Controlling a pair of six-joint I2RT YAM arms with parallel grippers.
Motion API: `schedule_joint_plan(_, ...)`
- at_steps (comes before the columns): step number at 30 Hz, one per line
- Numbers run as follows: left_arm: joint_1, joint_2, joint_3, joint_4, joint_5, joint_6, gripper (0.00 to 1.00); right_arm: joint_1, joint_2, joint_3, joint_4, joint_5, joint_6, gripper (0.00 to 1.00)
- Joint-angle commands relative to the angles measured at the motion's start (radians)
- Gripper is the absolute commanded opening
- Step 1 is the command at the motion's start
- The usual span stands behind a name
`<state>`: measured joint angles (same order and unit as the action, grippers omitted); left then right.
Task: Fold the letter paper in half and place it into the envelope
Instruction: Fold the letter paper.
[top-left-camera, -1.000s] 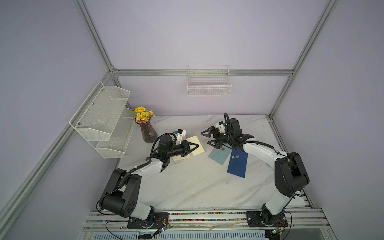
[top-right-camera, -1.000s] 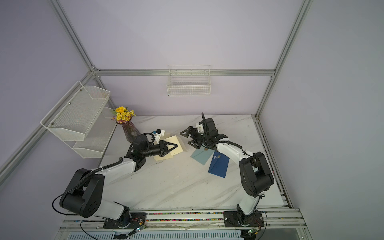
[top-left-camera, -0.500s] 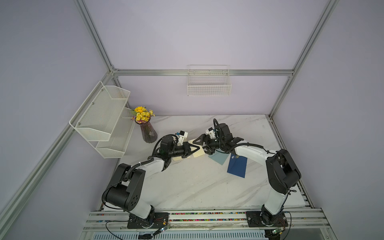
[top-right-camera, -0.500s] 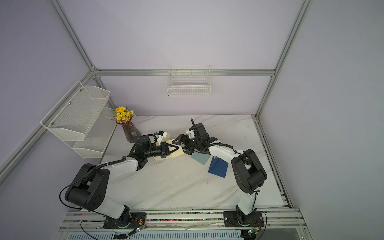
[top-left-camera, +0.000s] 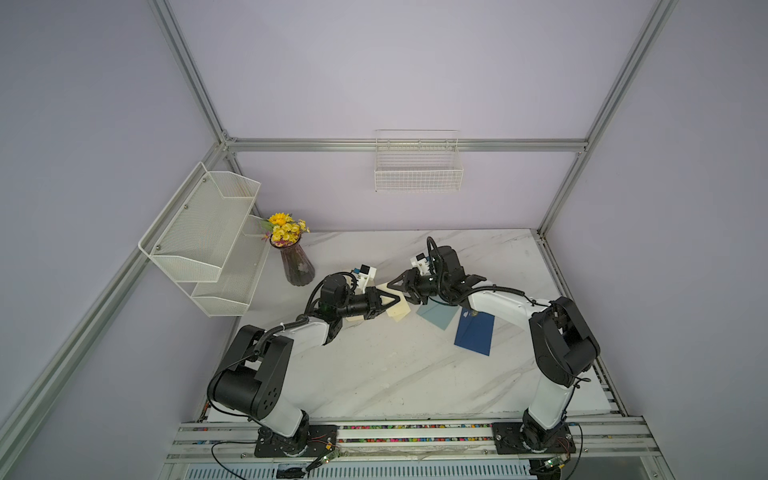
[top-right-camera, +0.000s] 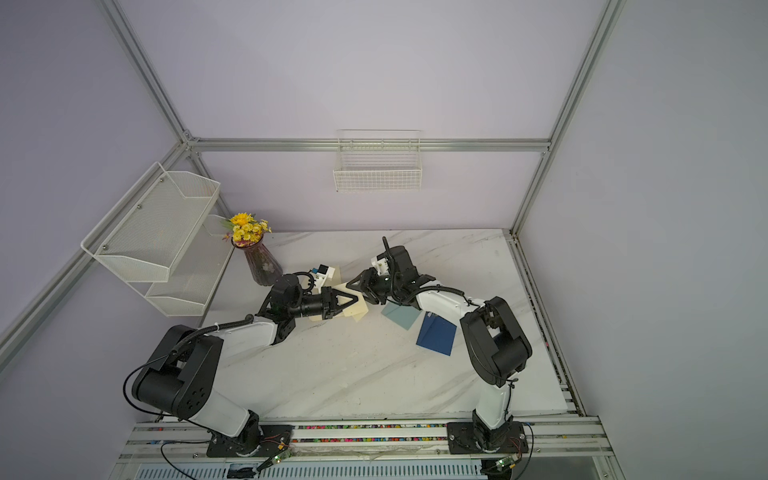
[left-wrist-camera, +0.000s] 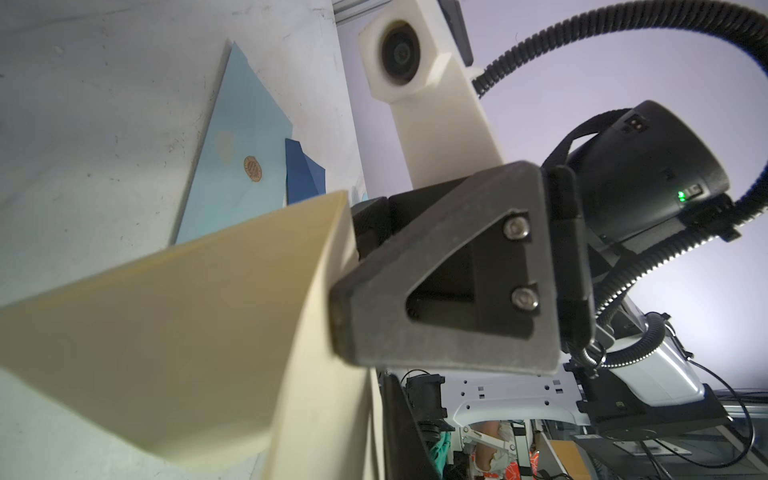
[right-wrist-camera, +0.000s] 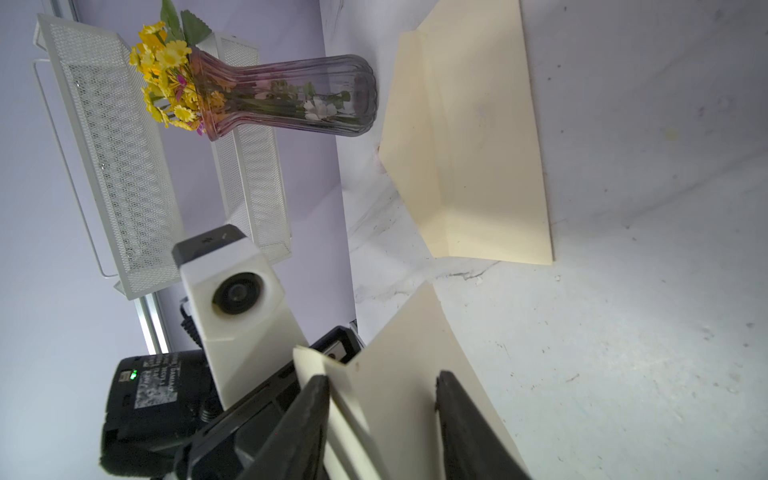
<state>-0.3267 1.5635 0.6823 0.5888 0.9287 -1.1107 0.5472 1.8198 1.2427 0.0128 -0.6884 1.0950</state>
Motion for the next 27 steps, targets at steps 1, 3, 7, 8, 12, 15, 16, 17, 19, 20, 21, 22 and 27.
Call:
schedule_joint_plan(1, 0.006, -0.012, -0.010, 0.046, 0.037, 0.005, 0.24, 0.006, 0.022, 0.029, 0.041, 0.008, 0.016, 0.34)
schedule_joint_plan(3, 0.007, -0.018, -0.014, 0.034, 0.044, 0.011, 0.30, 0.005, 0.026, 0.031, 0.040, 0.013, 0.017, 0.22)
schedule_joint_plan(7, 0.012, -0.040, -0.017, -0.016, 0.053, 0.040, 0.51, 0.005, 0.038, 0.044, 0.037, 0.012, 0.021, 0.06)
schedule_joint_plan(8, 0.014, -0.046, -0.015, -0.034, 0.056, 0.052, 0.59, 0.005, 0.041, 0.049, 0.035, 0.012, 0.020, 0.05)
schedule_joint_plan(12, 0.040, -0.096, -0.003, -0.177, 0.068, 0.140, 0.79, 0.001, 0.040, 0.061, 0.019, 0.010, 0.017, 0.03)
schedule_joint_plan(15, 0.081, -0.142, 0.003, -0.296, 0.069, 0.219, 0.83, -0.004, 0.035, 0.062, 0.006, -0.001, 0.006, 0.02)
schedule_joint_plan(16, 0.096, -0.142, 0.003, -0.313, 0.070, 0.233, 0.84, -0.006, 0.032, 0.061, 0.004, -0.007, 0.003, 0.02)
schedule_joint_plan(17, 0.113, -0.179, 0.001, -0.325, 0.072, 0.243, 0.84, -0.007, 0.031, 0.061, 0.003, -0.015, 0.001, 0.01)
schedule_joint_plan(19, 0.142, -0.183, 0.000, -0.325, 0.083, 0.247, 0.85, -0.009, 0.028, 0.060, -0.004, -0.032, -0.008, 0.00)
schedule_joint_plan(20, 0.155, -0.180, 0.000, -0.317, 0.086, 0.247, 0.85, -0.008, 0.023, 0.057, -0.008, -0.040, -0.013, 0.00)
schedule_joint_plan(21, 0.164, -0.175, 0.002, -0.310, 0.088, 0.249, 0.85, -0.009, 0.020, 0.054, -0.010, -0.046, -0.016, 0.00)
schedule_joint_plan(22, 0.169, -0.168, 0.001, -0.300, 0.090, 0.249, 0.86, -0.009, 0.017, 0.048, -0.008, -0.050, -0.016, 0.00)
schedule_joint_plan(27, 0.175, -0.091, -0.020, -0.188, 0.096, 0.216, 0.87, -0.008, 0.004, 0.025, 0.014, -0.077, 0.002, 0.00)
